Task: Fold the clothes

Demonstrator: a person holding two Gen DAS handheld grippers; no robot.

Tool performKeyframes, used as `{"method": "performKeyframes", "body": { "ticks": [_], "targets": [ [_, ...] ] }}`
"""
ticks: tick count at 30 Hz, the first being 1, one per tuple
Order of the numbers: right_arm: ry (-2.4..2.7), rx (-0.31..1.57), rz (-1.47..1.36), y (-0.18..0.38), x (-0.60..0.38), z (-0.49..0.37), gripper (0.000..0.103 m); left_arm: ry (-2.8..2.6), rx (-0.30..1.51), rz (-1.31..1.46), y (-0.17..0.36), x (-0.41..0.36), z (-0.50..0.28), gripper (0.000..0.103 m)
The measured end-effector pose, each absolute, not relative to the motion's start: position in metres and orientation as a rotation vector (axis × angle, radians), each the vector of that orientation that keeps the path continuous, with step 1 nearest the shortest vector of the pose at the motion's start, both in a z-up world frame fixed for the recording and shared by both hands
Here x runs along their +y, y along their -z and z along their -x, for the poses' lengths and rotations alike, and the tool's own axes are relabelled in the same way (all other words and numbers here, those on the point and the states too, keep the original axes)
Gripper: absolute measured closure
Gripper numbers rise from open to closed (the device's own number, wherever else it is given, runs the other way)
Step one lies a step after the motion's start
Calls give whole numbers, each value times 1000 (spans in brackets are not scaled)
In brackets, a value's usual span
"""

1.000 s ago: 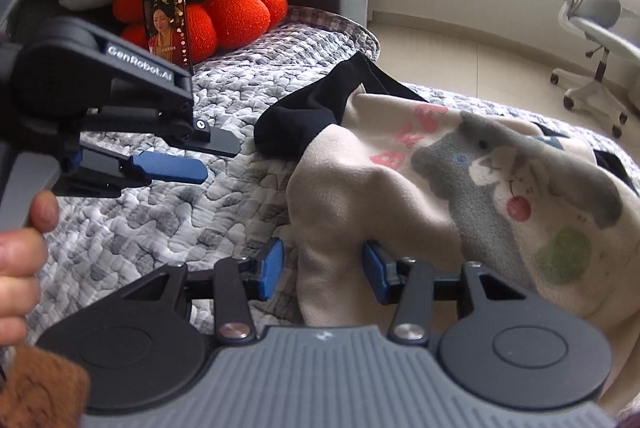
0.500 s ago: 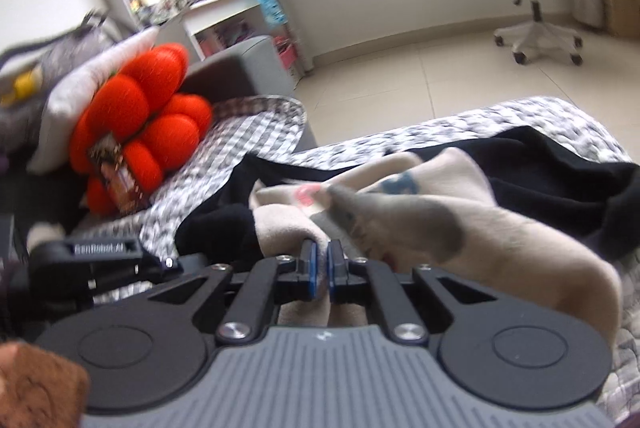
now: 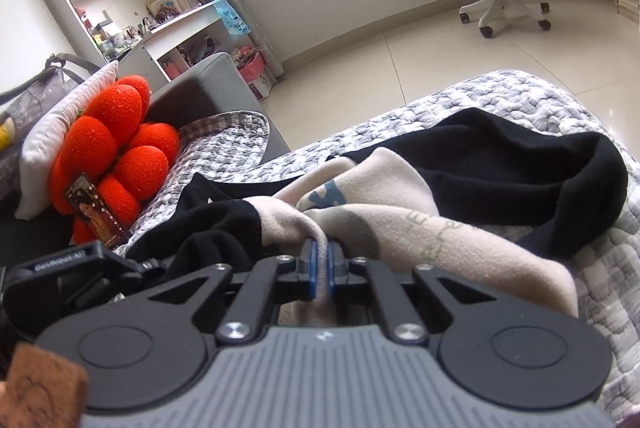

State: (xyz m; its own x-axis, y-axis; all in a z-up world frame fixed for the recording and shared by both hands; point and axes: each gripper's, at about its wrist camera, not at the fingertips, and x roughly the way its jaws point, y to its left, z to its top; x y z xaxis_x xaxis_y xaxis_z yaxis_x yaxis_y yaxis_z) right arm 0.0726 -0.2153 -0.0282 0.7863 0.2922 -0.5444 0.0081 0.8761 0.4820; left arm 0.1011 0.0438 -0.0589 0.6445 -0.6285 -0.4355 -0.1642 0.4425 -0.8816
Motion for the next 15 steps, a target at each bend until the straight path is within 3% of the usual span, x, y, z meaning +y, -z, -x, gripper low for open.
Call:
{"method": "performKeyframes", "body": {
  "ticks": [8,15],
  "targets": [
    [-190,665,-490,27,-217,-71,97,398,823,951,29,27,-80,45],
    [-193,669,-500,28,-218,-72,97,412,899,860,45,10,-83,45]
  ]
}}
